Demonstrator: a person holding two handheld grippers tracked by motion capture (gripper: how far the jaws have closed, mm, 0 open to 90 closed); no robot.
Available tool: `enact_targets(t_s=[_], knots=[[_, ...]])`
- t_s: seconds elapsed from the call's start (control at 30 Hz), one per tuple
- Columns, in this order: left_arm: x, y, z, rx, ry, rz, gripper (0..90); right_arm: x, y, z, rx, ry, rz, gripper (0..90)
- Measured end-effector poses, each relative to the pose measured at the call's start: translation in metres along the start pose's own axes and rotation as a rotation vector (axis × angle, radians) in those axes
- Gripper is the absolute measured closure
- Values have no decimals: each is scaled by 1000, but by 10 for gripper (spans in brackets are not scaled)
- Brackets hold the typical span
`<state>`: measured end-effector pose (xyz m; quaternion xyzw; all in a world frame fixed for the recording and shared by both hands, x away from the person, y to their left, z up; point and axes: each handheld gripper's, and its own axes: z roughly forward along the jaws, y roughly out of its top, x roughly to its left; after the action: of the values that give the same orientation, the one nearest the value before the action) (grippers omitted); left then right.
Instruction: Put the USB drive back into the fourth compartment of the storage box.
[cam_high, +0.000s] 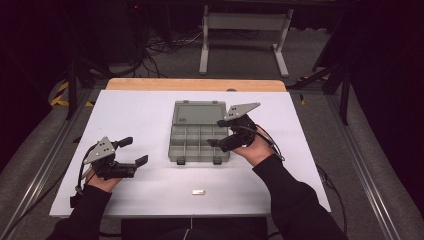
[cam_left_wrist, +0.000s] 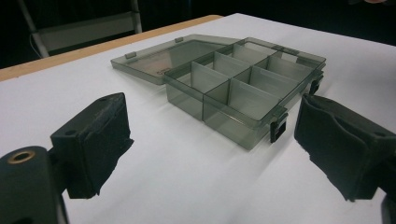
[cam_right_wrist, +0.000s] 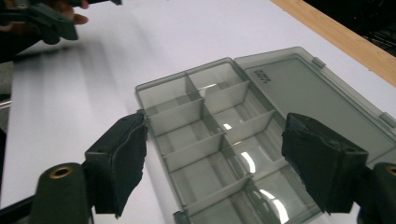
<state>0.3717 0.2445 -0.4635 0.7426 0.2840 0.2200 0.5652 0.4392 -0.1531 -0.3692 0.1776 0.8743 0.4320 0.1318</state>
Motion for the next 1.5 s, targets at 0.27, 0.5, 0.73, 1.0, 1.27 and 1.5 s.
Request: enact_targets(t_s=[0.27, 0.5, 0.73, 1.0, 1.27, 1.5], knots=[[-3, 1, 0, -7, 5, 10, 115, 22, 1, -4, 10, 29, -55, 227], [-3, 1, -1, -11, 5, 21, 121, 42, -1, -2, 39, 55, -96, 245], [-4, 1, -1, -10, 6, 22, 122, 55, -7, 9, 77, 102, -120, 252], [-4, 1, 0, 2, 1, 29, 131, 66, -14, 23, 140, 158, -132, 265], [-4, 0, 1, 1, -2, 21, 131, 75, -18, 37, 215, 195, -151, 280], [-3, 0, 1, 0, -2, 26, 131, 80, -20, 45, 258, 220, -159, 286]])
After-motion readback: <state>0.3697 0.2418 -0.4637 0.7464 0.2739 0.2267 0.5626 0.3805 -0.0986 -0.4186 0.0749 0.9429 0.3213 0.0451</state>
